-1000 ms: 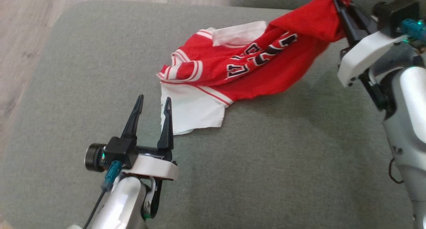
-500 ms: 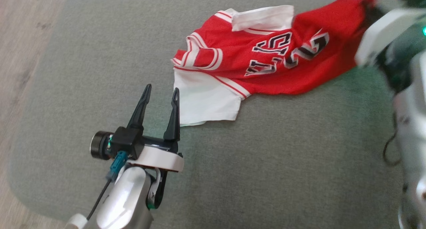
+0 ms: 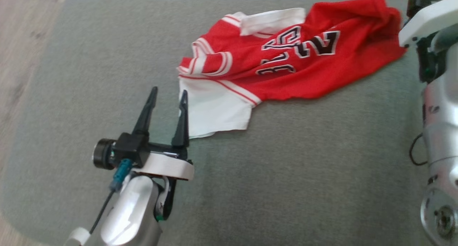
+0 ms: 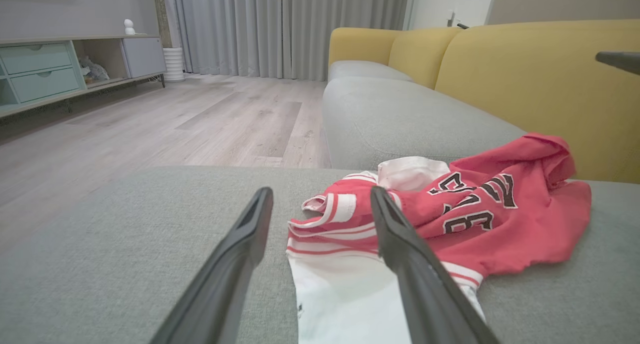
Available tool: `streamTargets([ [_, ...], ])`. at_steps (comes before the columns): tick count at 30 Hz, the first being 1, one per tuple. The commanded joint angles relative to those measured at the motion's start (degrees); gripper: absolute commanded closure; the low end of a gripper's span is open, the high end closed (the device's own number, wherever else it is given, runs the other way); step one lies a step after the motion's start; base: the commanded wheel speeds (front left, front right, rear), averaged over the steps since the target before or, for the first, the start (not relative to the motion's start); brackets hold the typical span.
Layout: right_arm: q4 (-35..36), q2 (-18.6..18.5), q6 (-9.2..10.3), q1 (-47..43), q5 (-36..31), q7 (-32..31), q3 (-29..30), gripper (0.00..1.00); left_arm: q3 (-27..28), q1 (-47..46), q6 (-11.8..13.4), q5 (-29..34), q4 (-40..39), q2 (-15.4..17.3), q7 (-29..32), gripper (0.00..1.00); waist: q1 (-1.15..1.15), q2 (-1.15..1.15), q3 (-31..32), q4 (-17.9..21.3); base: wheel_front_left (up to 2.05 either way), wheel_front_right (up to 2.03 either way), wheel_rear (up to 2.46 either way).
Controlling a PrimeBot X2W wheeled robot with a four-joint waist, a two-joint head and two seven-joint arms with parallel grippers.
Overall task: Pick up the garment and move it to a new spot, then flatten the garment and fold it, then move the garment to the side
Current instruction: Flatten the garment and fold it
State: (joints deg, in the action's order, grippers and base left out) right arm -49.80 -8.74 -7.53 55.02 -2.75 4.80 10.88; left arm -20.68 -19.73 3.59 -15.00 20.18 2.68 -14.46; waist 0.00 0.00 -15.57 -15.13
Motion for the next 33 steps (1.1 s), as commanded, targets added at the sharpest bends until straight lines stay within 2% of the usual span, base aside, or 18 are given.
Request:
streamTargets([
  [1, 2.3, 1.3, 0.04, -0.5, 0.2, 1.6, -1.7, 0.00, 2.5, -0.9, 0.4, 0.7, -1.9, 0.5, -0.5, 0.00, 0.00, 0.00, 1.1, 1.7, 0.00, 0.00, 0.00],
  [4, 4.7, 2.6, 0.04, -4.4, 1.2, 6.5, -3.6, 0.00, 4.0, -0.1, 0.4, 1.0, -2.4, 0.8, -0.5, 0.00, 0.00, 0.00, 2.6, 4.3, 0.00, 0.00, 0.00],
  [7, 9.0, 4.1, 0.04, -10.0, 2.9, 8.9, -4.5, 0.00, 5.2, 1.0, 0.2, 1.1, -2.6, 1.0, -0.5, 0.00, 0.00, 0.00, 4.4, 6.8, 0.00, 0.00, 0.00],
  [12, 18.6, 5.7, 0.04, -22.5, 5.3, 10.0, -5.7, 0.00, 5.8, 3.2, -0.2, 1.7, -2.4, 1.0, -0.5, 0.00, 0.00, 0.00, 7.4, 10.5, 0.00, 0.00, 0.00],
  [15, 23.8, 5.8, 0.04, -30.2, 8.6, 10.1, -8.6, 0.00, 5.9, 4.2, -0.5, 2.1, -2.1, 1.0, -0.5, 0.00, 0.00, 0.00, 8.7, 12.1, 0.00, 0.00, 0.00],
  [20, 29.7, 5.8, 0.04, -39.7, 13.3, 10.2, -11.1, 0.00, 6.4, 5.6, -0.6, 2.5, -2.0, 1.0, -0.5, 0.00, 0.00, 0.00, 9.9, 13.9, 0.00, 0.00, 0.00],
  [27, 32.6, 5.9, 0.04, -43.2, 13.8, 9.9, -12.0, 0.00, 7.0, 6.4, -1.2, 2.8, -1.9, 0.9, -0.5, 0.00, 0.00, 0.00, 10.4, 14.2, 0.00, 0.00, 0.00],
  [33, 33.8, 5.9, 0.04, -42.6, 12.0, 7.8, -13.5, 0.00, 6.7, 6.0, -1.5, 3.1, -2.0, 0.7, -0.5, 0.00, 0.00, 0.00, 9.3, 12.4, 0.00, 0.00, 0.00],
])
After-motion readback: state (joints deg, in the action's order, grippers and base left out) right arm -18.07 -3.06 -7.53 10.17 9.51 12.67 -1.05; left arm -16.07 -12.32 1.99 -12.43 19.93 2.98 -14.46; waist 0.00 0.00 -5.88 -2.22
